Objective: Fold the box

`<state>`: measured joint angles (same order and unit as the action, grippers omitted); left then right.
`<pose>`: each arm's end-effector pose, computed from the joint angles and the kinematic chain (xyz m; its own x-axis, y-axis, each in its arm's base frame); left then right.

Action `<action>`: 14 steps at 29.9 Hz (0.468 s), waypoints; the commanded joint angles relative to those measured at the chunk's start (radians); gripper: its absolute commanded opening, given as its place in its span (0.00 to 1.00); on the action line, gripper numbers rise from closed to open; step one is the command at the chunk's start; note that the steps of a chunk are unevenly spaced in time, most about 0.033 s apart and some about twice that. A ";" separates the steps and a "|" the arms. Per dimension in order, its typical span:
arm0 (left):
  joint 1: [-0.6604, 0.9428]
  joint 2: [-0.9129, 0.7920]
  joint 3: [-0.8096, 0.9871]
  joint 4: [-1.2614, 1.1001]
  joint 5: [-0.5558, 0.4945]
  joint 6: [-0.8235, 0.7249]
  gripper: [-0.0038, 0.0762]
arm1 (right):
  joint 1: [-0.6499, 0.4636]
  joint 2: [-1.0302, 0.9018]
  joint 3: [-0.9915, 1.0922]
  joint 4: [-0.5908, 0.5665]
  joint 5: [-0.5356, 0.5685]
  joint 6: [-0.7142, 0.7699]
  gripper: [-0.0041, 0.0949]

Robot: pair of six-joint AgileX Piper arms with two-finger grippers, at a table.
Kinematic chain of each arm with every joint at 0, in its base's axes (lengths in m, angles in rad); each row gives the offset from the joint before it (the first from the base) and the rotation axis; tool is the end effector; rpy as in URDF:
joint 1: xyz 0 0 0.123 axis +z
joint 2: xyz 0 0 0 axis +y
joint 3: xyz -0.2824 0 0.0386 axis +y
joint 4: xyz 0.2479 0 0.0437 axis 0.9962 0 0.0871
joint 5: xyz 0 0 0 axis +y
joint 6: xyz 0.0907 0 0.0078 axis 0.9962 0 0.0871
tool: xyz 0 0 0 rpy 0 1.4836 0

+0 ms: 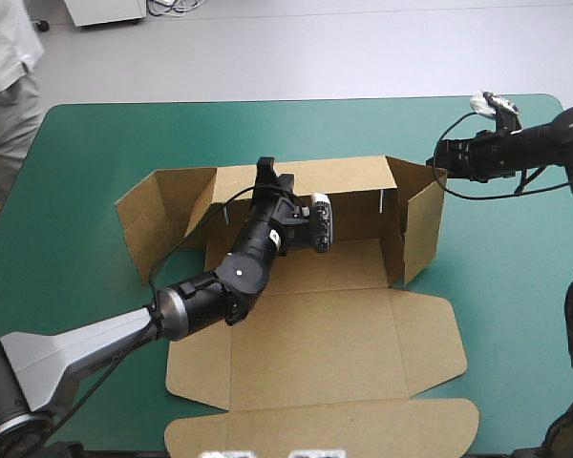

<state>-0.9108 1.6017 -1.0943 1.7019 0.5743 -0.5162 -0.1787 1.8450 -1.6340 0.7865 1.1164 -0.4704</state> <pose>0.2580 -0.2524 0.2966 0.2599 0.9511 -0.1669 0.3138 0.0803 0.9461 0.4015 -0.0136 0.3129 -0.8624 0.1119 -0.4937 -0.2012 0.8192 0.5370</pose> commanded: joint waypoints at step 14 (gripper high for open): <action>0.005 -0.007 -0.037 0.063 0.033 0.010 0.03 | -0.002 -0.271 0.340 0.206 -0.136 -0.221 0.42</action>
<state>-0.9059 1.6331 -1.1010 1.7247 0.5810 -0.4976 -0.1787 1.6740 -1.3391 0.8918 1.0357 -0.6234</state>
